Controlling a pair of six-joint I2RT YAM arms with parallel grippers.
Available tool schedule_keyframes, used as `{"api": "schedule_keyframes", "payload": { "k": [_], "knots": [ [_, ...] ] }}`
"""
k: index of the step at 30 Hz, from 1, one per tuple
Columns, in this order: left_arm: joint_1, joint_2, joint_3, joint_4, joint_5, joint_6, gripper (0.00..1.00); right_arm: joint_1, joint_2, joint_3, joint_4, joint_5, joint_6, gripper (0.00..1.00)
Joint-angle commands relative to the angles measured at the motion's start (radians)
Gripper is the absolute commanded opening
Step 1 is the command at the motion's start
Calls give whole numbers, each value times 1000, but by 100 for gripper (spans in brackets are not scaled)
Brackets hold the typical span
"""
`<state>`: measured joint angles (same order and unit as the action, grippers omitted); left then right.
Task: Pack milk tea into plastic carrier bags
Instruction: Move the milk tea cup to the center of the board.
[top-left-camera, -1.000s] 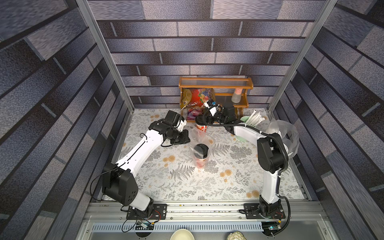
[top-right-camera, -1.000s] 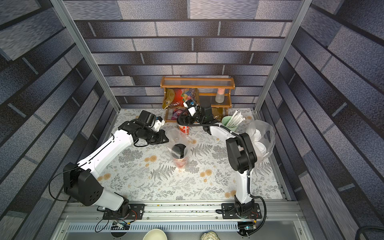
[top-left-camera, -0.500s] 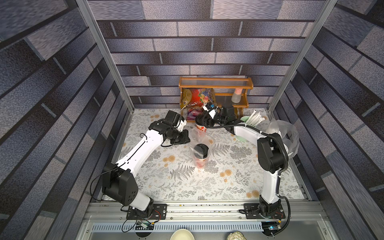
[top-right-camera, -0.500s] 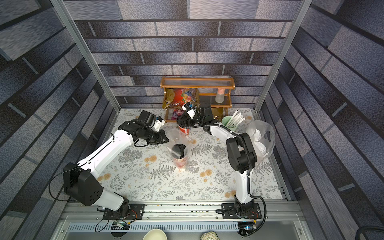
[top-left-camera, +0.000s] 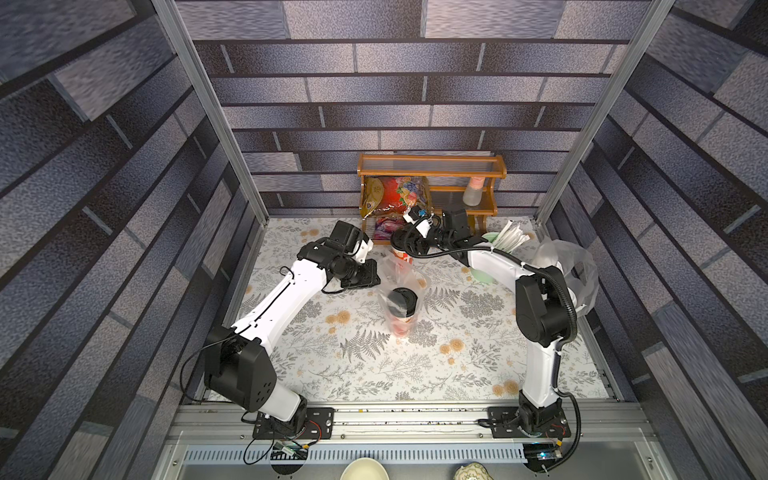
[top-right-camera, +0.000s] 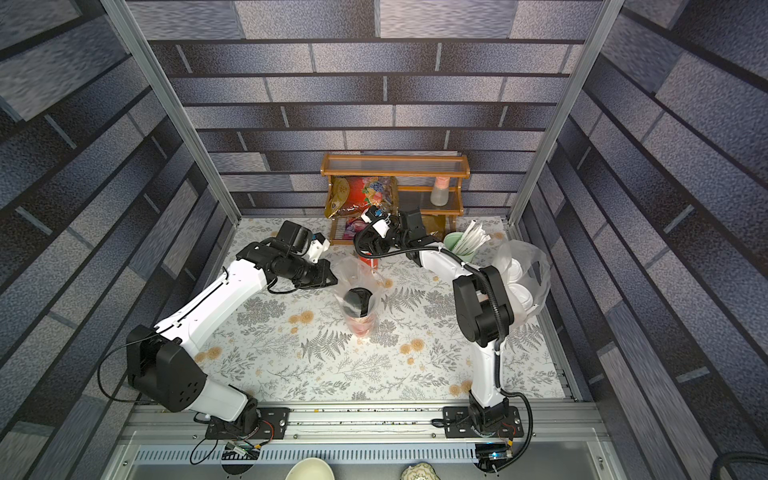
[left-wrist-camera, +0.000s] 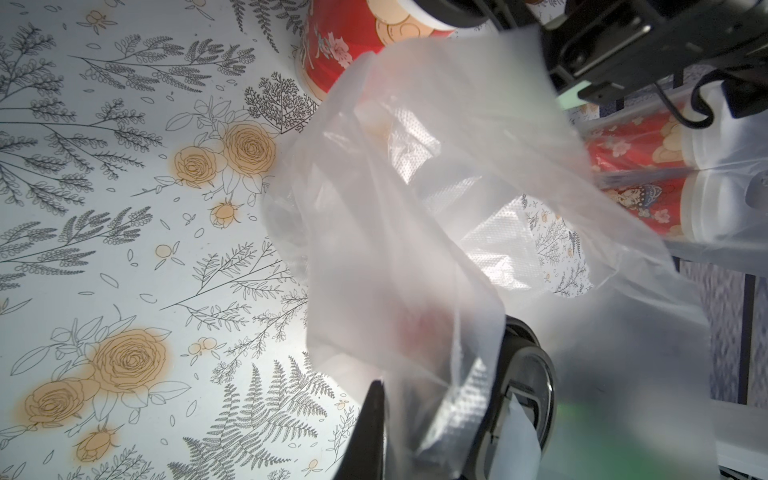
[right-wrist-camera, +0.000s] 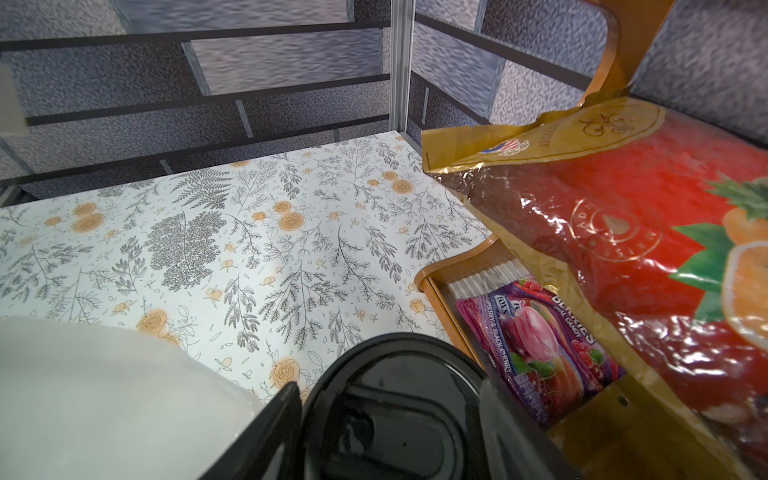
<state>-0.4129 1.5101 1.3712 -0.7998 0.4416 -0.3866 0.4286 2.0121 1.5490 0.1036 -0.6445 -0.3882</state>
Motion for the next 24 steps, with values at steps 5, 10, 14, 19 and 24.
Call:
{"api": "schedule_keyframes", "payload": {
  "k": [5, 10, 14, 19, 24],
  "knots": [
    [-7, -5, -3, -10, 11, -12, 11, -7, -7, 35, -82, 2, -21, 73],
    [-7, -3, -6, -6, 14, -14, 11, -10, -17, 49, -94, 2, -5, 83],
    [-9, -4, -12, -6, 13, -14, 11, -16, -23, 36, -88, -3, -2, 82],
    [-9, -5, -14, -6, 13, -14, 11, -20, -25, 22, -77, 0, 6, 83],
    [-9, -7, -15, -4, 13, -14, 11, -29, -14, 20, -81, 7, 11, 84]
  ]
}}
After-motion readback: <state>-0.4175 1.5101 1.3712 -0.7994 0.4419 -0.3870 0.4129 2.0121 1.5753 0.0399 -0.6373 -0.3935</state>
